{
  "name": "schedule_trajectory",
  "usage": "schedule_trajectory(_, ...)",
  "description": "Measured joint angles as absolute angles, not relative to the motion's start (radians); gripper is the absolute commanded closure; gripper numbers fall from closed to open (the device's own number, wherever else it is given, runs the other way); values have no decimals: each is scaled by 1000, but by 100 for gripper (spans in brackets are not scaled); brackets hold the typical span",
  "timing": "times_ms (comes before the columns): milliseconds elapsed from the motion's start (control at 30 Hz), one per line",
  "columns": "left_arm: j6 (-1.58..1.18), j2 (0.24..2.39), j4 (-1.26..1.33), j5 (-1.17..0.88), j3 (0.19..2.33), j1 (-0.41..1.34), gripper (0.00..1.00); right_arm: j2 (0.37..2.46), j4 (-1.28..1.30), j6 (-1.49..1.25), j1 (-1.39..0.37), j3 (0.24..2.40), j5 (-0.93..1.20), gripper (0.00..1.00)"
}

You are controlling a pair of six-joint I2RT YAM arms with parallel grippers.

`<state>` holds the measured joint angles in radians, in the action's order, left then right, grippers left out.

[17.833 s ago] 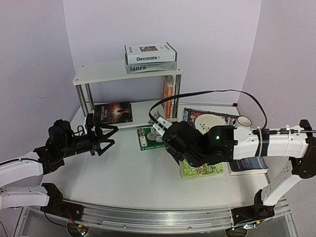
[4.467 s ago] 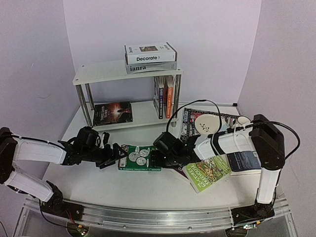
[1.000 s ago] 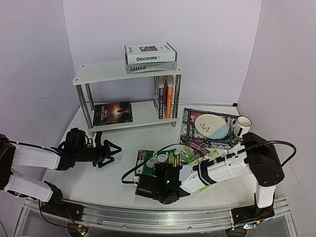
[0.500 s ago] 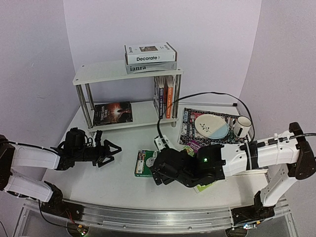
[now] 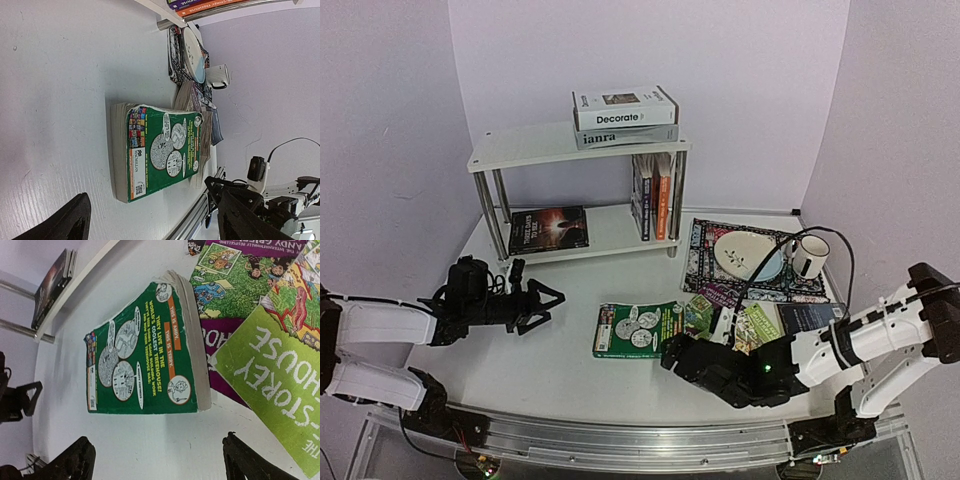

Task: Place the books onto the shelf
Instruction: Pick up the book from the center of the board.

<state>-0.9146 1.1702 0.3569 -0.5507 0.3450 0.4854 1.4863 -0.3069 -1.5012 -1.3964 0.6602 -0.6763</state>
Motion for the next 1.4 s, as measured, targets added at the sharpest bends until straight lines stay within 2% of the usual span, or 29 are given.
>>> schedule_trajectory(400,-905,1182,356,-551,345,485,11,1625,-687,-1653,-1385,596,-727,6)
schedule_trajectory(667,-887,1214,347,-551,349,485,11,1727,-789,-1722,-1366,581,-698,7)
schedule_trajectory(800,-886,1217,341,-551,359,485,11,1757,-831,-1735,-1354,574,-687,11)
schedule_trajectory(933,-886,1219,340,-551,360,485,11,1782,-878,-1736,-1322,572,-668,24)
schedule_trajectory(1033,-886,1220,341,-551,360,485,11,1805,-921,-1728,-1301,572,-659,45)
schedule_trajectory(1133,-886,1225,341,-551,360,485,11,1825,-957,-1714,-1290,567,-655,51)
schedule_trajectory(1267,-886,1228,340,-552,361,485,11,1829,-1003,-1680,-1290,556,-664,77)
schedule_trajectory(1400,-886,1228,340,-557,362,485,11,1796,-1099,-1639,-1285,566,-676,96)
